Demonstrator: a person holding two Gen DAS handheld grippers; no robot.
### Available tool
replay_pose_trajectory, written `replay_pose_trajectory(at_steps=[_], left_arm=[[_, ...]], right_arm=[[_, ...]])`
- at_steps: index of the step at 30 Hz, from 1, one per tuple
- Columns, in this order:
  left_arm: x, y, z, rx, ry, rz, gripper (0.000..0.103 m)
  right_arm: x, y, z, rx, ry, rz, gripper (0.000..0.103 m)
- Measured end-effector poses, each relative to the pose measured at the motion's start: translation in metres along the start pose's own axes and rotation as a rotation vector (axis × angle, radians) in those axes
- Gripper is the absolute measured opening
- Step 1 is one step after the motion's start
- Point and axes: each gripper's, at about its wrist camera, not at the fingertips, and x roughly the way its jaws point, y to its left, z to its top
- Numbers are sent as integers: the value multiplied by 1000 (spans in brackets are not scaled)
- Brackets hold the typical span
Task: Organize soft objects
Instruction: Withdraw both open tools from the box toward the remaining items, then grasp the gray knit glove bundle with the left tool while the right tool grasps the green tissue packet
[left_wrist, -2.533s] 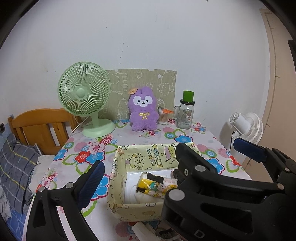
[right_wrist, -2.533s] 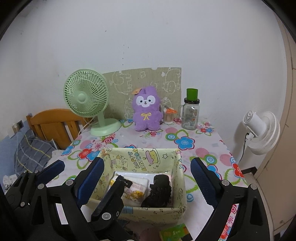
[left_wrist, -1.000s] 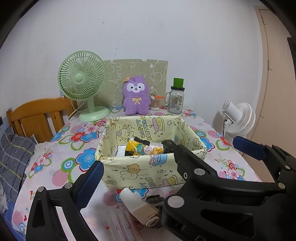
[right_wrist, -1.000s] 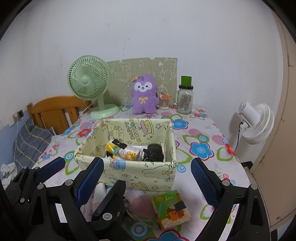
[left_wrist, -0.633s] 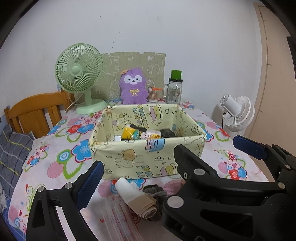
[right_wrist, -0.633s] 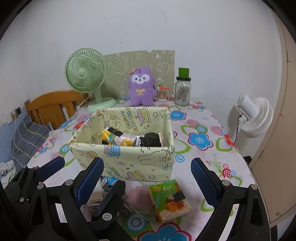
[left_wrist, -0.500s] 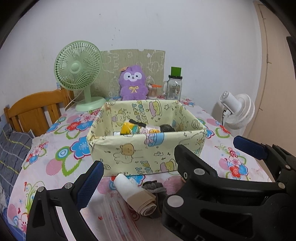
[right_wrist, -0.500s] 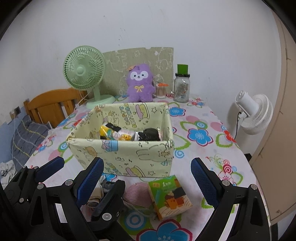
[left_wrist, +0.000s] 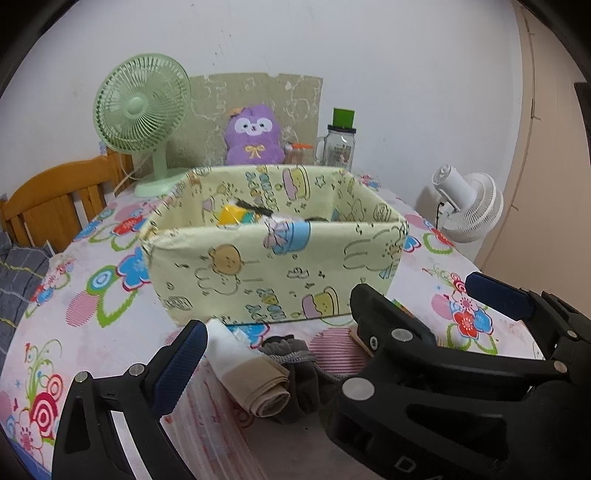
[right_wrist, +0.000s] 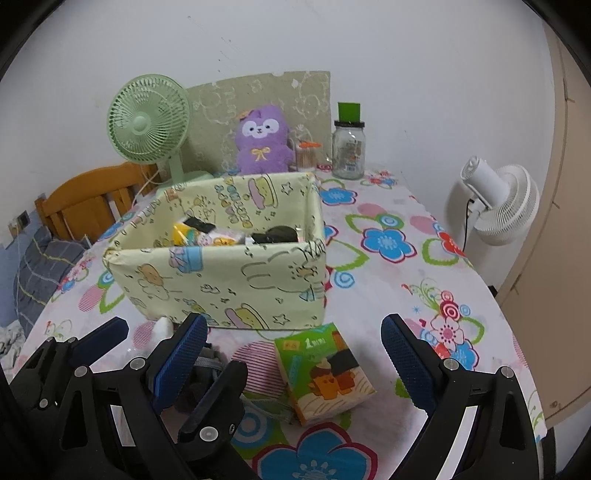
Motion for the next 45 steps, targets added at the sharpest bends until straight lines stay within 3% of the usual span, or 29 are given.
replay_pose_trajectory(at_steps=[14, 29, 37, 45], left_arm=[[21, -13, -9, 17, 55, -12, 100], [42, -7, -15, 2, 135, 18, 100], [47, -6, -19, 3, 167, 30, 98], [49, -5, -23, -4, 180, 13, 96]], right_arm=[[24, -22, -10, 35, 63, -41, 97], [51, -22, -16, 40, 129, -29, 95], [60, -22, -19, 44, 170, -6, 73], [62, -20, -21, 37, 183, -5, 65]])
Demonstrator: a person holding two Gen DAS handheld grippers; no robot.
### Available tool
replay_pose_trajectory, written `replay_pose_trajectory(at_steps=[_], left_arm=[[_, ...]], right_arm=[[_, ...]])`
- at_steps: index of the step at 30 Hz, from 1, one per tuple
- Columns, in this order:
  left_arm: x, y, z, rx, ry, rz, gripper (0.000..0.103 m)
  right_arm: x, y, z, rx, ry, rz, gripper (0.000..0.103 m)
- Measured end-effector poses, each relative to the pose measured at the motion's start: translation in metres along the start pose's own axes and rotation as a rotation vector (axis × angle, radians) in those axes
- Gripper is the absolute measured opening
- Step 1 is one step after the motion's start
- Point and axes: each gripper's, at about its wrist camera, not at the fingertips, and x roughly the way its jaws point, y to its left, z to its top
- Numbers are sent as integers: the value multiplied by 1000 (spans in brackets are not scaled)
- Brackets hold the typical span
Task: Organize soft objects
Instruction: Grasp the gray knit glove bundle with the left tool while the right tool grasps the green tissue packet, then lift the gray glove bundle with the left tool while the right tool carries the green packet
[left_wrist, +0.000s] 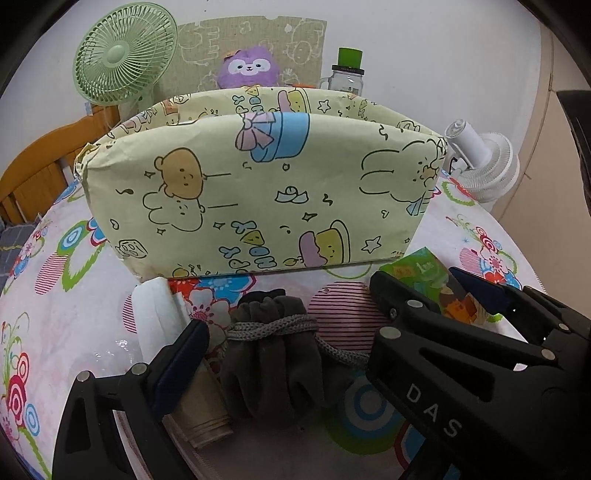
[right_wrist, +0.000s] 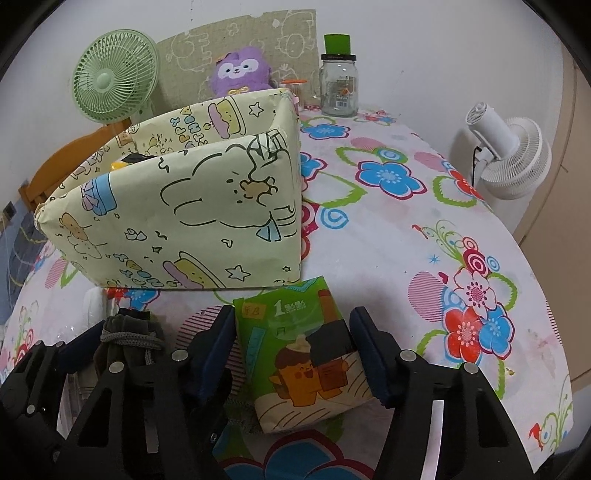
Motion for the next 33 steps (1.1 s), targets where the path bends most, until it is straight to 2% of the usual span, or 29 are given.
replay_pose_trajectory(at_steps=[4, 7, 8, 13, 19, 33], left_arm=[[1, 0, -1, -2, 0, -24, 90], [0, -2, -1, 2, -6, 1, 78], [-1, -2, -1, 7, -9, 13, 68], [-3, -3, -2, 16, -13, 20, 56], [-6, -5, -1, 23, -23, 15, 50], [-26, -6, 5, 33, -78, 12, 47]], right_arm=[[0, 0, -1, 0, 0, 3, 62], [-2, 1, -2, -5, -3, -4, 61], [-2, 2, -2, -8, -2, -5, 61], [-4, 3, -4, -7, -5, -3, 58], [-9, 4, -4, -4, -13, 4, 58], [-33, 6, 1, -3, -67, 5, 58]])
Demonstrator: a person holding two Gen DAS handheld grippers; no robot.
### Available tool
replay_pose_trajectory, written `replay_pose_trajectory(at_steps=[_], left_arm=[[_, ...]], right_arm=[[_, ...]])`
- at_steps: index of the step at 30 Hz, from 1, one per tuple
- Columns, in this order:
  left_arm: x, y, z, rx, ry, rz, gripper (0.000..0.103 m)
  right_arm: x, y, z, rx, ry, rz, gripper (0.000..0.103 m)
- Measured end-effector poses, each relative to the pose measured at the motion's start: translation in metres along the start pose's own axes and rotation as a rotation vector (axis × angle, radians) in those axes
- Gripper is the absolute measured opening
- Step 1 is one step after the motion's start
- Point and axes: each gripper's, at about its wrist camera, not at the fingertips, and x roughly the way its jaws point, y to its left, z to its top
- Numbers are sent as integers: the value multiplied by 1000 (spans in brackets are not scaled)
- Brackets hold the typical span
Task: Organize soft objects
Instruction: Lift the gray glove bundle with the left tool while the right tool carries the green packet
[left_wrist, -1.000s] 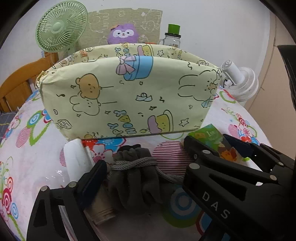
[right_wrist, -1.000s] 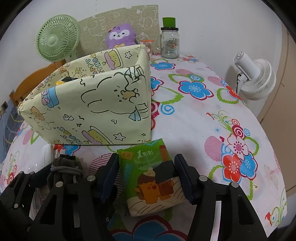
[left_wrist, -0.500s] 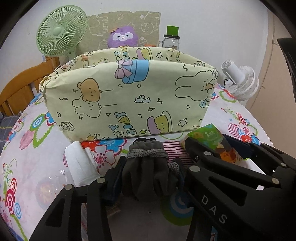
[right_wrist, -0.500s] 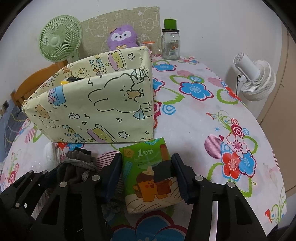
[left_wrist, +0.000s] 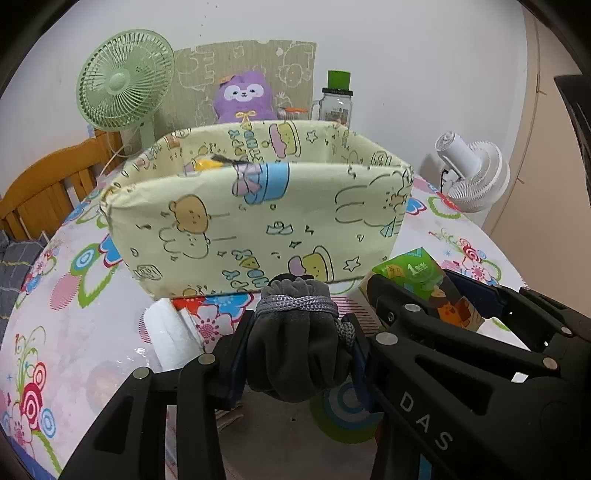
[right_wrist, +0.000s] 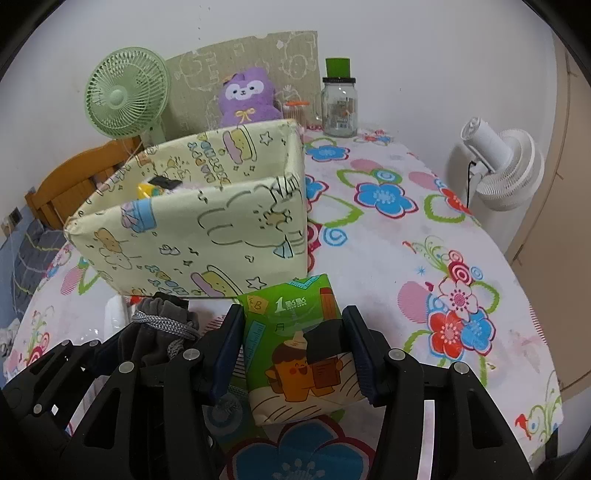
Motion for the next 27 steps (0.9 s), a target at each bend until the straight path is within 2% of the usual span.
replay_pose_trajectory(at_steps=[27], left_arm=[[-63, 6, 29, 1, -132, 18, 46]], right_arm=[[-68, 19, 27, -14, -135, 24, 58]])
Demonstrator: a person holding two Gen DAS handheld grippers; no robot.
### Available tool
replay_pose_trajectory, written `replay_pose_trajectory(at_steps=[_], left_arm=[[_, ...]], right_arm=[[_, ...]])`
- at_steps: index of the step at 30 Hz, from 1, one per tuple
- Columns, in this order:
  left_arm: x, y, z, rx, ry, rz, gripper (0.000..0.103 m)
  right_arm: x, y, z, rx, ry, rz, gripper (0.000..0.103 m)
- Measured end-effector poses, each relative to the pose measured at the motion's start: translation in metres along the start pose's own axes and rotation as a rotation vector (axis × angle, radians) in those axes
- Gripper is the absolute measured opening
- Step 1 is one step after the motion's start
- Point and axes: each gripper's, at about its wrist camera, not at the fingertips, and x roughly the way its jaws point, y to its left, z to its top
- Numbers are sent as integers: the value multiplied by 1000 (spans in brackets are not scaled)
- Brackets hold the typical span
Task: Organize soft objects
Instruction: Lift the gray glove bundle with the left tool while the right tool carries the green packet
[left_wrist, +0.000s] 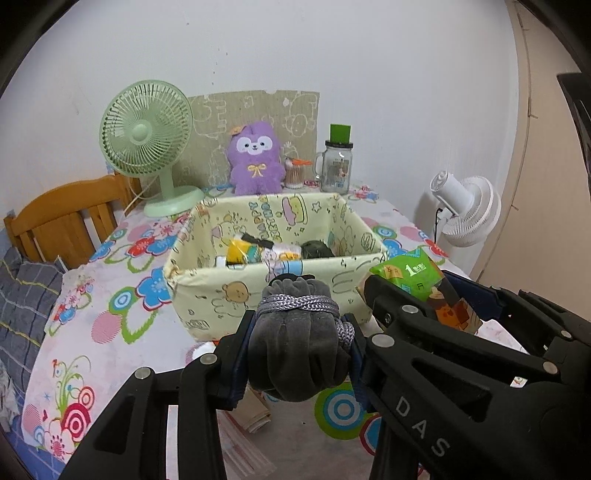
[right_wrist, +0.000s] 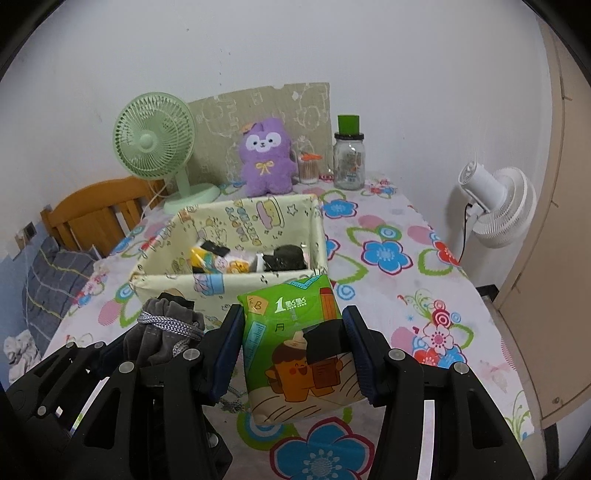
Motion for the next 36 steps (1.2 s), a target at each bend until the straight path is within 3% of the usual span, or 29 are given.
replay_pose_trajectory(at_steps=[18, 36], left_arm=[[-26, 2, 28, 13, -49, 22, 46], [-26, 11, 63, 10, -90, 42, 46]], right_arm=[[-23, 5, 29, 1, -48, 7, 58], [-20, 12, 68, -12, -90, 26, 58]])
